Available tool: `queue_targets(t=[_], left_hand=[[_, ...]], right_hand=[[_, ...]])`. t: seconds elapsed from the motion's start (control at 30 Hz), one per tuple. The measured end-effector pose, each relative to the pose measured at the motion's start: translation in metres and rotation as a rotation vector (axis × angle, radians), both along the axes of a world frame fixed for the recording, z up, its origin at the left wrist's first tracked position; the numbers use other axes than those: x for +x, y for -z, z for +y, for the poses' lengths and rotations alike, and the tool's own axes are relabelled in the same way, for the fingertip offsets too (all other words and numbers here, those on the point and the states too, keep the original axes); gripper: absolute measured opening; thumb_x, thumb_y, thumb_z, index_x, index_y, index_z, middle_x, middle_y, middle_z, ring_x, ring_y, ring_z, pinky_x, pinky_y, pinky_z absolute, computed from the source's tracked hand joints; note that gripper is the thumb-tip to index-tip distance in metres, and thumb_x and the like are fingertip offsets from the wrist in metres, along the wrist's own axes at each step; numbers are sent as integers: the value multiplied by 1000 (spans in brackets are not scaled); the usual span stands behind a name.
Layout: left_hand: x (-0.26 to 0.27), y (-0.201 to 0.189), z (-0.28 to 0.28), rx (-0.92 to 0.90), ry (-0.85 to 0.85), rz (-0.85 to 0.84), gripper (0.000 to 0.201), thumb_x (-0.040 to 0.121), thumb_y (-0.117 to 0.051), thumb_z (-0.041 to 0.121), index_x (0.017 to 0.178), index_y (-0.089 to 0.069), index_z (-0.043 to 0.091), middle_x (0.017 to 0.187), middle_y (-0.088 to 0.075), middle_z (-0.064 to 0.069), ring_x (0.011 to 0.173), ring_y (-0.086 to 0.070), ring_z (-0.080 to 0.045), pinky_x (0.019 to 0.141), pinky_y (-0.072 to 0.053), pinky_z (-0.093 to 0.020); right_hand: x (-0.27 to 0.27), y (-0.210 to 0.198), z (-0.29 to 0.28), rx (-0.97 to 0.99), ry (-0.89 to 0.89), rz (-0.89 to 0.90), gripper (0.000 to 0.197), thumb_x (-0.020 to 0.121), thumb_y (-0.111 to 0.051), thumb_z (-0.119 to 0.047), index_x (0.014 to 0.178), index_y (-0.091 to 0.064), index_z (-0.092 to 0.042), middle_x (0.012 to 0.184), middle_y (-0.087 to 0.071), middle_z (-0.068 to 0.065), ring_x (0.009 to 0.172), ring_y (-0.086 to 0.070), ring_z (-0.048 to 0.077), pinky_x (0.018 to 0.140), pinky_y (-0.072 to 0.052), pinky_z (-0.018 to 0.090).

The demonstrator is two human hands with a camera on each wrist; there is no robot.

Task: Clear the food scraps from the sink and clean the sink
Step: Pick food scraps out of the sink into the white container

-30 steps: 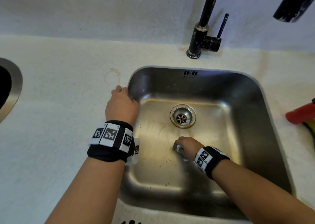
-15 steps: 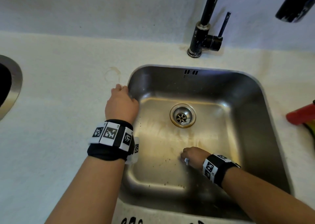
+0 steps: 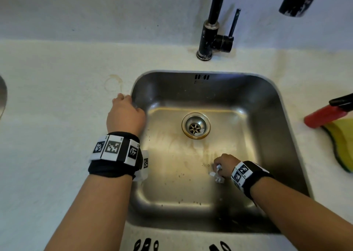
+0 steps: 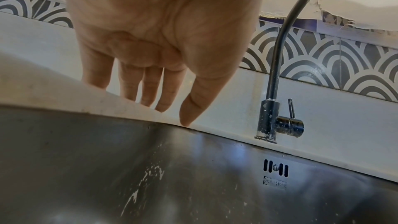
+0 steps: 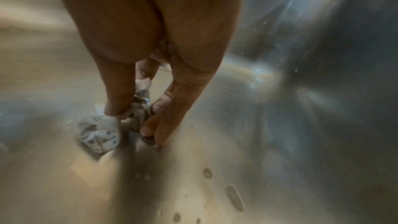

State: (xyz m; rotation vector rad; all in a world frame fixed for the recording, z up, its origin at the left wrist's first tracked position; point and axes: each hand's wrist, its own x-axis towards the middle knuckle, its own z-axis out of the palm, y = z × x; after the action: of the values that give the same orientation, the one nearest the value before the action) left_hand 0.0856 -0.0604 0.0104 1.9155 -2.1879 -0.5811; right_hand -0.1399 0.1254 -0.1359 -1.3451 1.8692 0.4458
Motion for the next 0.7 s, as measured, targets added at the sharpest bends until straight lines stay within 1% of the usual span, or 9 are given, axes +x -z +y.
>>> queue_targets(t=[0.1,0.17,0.23,0.33,0.4,0.5,0.6,0.67,0.7], left_hand=[[0,0,0,7,2,-11,43,90,-50,17,132,-48,4,143,-40,-11,123,-47,-32,99,-39,-40],[1,1,0,3,9,-13,42,90,-50,18,130,-50,4,142,-41,-11,121,-49,-32,97,-40,-40],[1,1,-1,-4,19,-13,40,90,-50,18,127,-51,4,139,-43,-11,118,-50,-32,94,-41,-39],[0,1,-2,2,19,-13,41,90,-50,18,129,-50,4,141,-41,-11,120,-49,-32,95,-40,-39],[0,1,-1,2,17,-16,42,90,-50,18,131,-49,4,141,-41,-11,120,-49,-32,96,-40,-39],[-1,1,1,4,8,-14,43,91,-50,18,132,-48,5,143,-39,-11,122,-47,-32,99,-39,-40],[0,1,1,6,2,-10,44,91,-50,18,133,-47,5,145,-38,-10,123,-47,-32,100,-38,-39],[0,1,1,7,-1,-3,43,91,-50,18,132,-48,6,145,-38,-9,121,-49,-33,98,-39,-39],[1,1,1,10,-5,2,43,91,-50,18,132,-48,6,145,-38,-9,121,-49,-33,98,-40,-39]], right_hand=[[8,6,8,6,18,-15,32,84,-60,-37,111,-57,-20,116,-48,7,101,-58,26,83,-48,28],[14,10,11,22,-20,-35,37,81,-63,-34,114,-51,-23,116,-43,5,100,-57,26,83,-49,28],[18,13,13,7,-51,-62,38,83,-64,-25,118,-50,-22,117,-41,6,101,-57,27,83,-48,27],[22,14,12,-55,-92,-70,26,88,-57,-18,114,-56,-17,112,-47,7,102,-54,27,78,-39,22],[20,13,8,-43,-129,-61,22,88,-55,-13,109,-60,-12,114,-53,12,106,-53,29,77,-34,23],[17,12,3,-15,-165,-60,19,87,-55,-8,105,-64,-8,115,-58,12,108,-54,28,76,-34,23],[17,12,1,32,-182,-45,18,89,-55,-10,104,-65,-9,116,-60,12,108,-56,27,74,-34,23],[17,10,-1,59,-159,-41,14,89,-55,-13,100,-64,-12,116,-62,12,103,-57,26,74,-36,24],[15,8,-3,39,-120,-45,11,90,-55,-14,97,-63,-13,115,-62,12,98,-57,24,74,-36,24]])
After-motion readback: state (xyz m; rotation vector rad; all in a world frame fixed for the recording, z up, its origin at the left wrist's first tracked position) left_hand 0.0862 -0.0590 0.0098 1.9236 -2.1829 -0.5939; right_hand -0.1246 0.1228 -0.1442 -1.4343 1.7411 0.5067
